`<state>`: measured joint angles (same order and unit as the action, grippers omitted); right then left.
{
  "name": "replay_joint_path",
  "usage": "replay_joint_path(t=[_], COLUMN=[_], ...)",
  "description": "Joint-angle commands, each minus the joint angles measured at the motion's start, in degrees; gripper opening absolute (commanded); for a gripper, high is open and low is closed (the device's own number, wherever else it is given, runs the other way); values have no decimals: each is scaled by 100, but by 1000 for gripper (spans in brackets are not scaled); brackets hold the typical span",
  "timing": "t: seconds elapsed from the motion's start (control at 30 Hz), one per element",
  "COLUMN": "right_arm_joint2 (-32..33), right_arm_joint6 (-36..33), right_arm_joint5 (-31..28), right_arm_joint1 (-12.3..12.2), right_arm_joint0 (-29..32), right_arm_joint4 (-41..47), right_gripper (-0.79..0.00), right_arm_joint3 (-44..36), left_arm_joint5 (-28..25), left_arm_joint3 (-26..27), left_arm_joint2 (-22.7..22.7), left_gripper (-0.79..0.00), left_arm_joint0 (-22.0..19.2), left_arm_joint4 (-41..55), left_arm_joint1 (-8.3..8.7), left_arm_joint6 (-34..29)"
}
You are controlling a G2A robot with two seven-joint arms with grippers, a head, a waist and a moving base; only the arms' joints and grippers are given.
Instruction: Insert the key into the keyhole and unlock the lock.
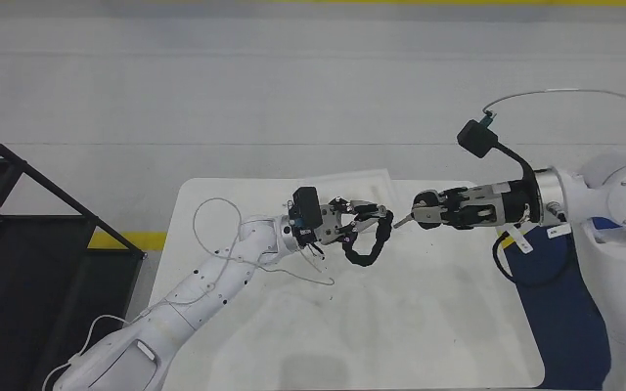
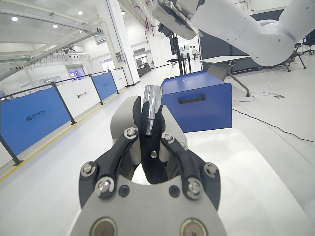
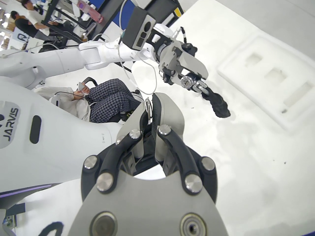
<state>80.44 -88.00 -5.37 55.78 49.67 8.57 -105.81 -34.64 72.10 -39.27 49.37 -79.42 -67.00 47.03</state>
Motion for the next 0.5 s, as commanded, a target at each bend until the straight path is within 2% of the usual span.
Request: replay_joint_path(t=[0.0,0.13,0.47], right_arm_joint2=[22,65,-154], right_arm_joint6=[0,17,542], right_arm_joint5=[175,277,389], right_arm_joint1=[-50,-109,-156], right_arm_joint0=[91,209,264], right_arm_joint4=[-263,-357,-742], right_gripper=[-785,-785,-785], right_arm_joint3=[-119,-251,-390], left_arm_joint5=[95,278,667], left_arm_joint3=[-143,-442,-946], left_arm_joint2=[90,191,395], left_gripper=[-785,-785,-785], left_arm_joint0=[-29,-59,-190], left_arm_joint4=[-134,-204,-590], left_arm_joint1=[-60,-173,-406], left_arm_joint6=[340,871,1594])
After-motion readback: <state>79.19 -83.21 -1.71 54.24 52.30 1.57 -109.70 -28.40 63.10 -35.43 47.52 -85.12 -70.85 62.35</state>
